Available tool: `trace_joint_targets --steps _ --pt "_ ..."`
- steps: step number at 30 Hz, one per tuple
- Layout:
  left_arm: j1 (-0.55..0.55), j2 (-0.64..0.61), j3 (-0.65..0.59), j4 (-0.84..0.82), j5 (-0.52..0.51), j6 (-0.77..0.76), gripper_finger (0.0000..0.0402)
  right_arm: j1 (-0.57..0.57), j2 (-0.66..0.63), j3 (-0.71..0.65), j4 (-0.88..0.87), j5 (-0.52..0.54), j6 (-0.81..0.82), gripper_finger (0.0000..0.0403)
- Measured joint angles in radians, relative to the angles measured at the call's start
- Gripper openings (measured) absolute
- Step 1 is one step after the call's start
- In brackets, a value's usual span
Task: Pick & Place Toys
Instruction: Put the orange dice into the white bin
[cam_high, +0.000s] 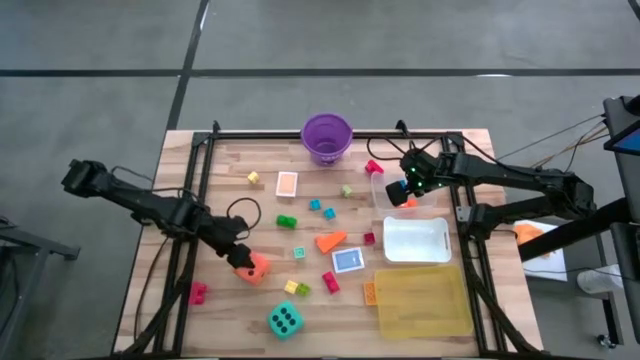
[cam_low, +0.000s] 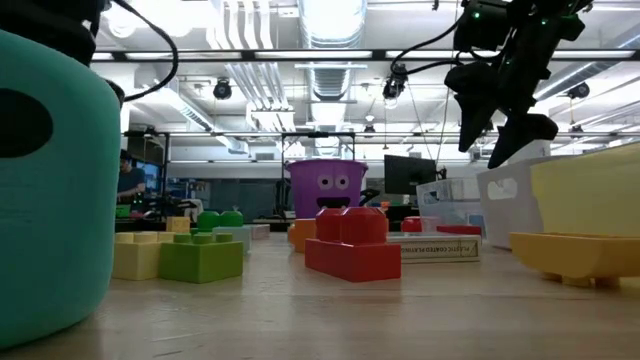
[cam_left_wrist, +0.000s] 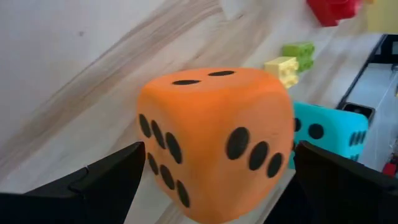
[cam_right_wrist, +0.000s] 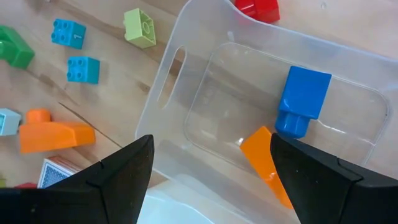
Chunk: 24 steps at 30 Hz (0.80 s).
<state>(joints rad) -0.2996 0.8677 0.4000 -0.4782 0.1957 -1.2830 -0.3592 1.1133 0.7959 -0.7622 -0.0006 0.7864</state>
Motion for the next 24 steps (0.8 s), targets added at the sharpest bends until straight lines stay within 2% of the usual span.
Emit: trace_joint_targets --steps 4,13,17,21,24 --pt "-0.001 -0.003 -0.043 0.037 0.011 0.003 0.04 0.002 0.0 0.0 0.002 -0.005 0.003 0.0317" --pt "-0.001 -0.003 -0.191 0.353 0.053 -0.028 0.04 0.009 0.0 0.0 0.006 -0.008 0.019 0.0317" --pt "-0.001 -0.004 -0.21 0.376 0.06 -0.071 0.0394 0.012 0.0 0.0 0.006 -0.01 0.019 0.0317" --pt "-0.001 -0.002 -0.202 0.379 0.045 -0.069 0.0357 0.013 0.0 0.0 0.006 -0.01 0.019 0.0317" --pt "-0.001 -0.002 -0.202 0.383 0.043 -0.079 0.0302 0.013 0.0 0.0 0.006 -0.01 0.019 0.0317"
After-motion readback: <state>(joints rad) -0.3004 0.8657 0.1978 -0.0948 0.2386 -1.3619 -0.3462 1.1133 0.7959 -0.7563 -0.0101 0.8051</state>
